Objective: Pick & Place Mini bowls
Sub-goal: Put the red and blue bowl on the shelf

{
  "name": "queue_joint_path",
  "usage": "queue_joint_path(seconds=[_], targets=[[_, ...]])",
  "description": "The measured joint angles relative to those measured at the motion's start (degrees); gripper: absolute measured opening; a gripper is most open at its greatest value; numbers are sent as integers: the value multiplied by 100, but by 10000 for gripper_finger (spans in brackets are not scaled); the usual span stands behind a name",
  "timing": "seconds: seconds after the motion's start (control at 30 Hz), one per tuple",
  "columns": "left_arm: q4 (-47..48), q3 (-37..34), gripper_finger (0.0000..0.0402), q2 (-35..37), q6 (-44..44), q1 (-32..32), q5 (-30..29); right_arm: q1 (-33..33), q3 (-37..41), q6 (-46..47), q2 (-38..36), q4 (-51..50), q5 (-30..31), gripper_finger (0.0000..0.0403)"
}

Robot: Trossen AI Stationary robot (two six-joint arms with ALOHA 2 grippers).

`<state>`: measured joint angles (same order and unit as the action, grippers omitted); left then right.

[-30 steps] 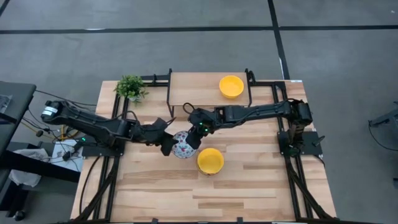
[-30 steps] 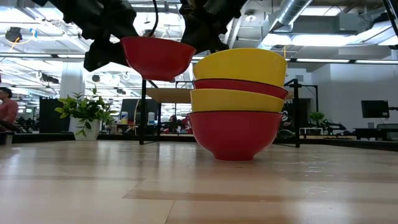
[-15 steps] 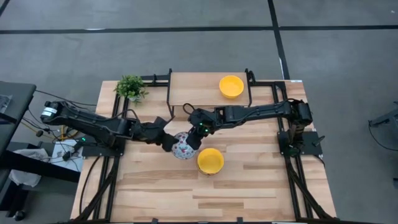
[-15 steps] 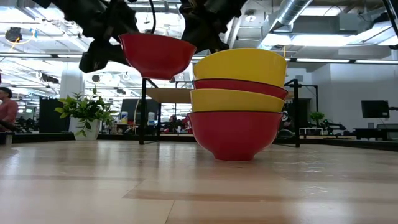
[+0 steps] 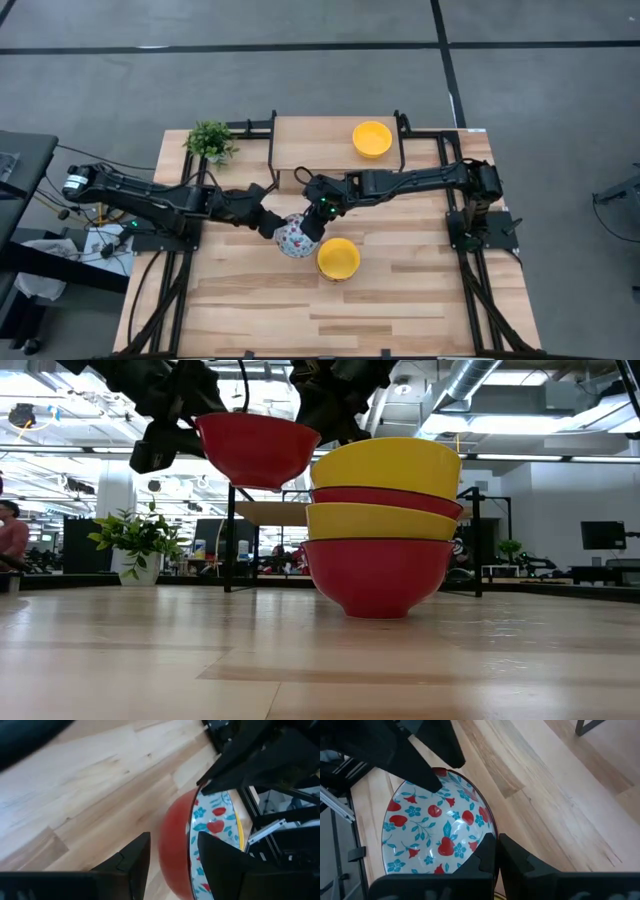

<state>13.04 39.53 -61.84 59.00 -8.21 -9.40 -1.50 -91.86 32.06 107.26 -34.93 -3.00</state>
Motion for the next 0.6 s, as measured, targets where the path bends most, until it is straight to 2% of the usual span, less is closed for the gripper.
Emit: queue_joint_path(seconds=[0.4,0.6], targets=[[20,0,99,0,-20,-2,93,11,0,0,-2,-71,2,0],[22,0,80,-11,-21,-2,93,11,0,-1,-2,-67,2,0]])
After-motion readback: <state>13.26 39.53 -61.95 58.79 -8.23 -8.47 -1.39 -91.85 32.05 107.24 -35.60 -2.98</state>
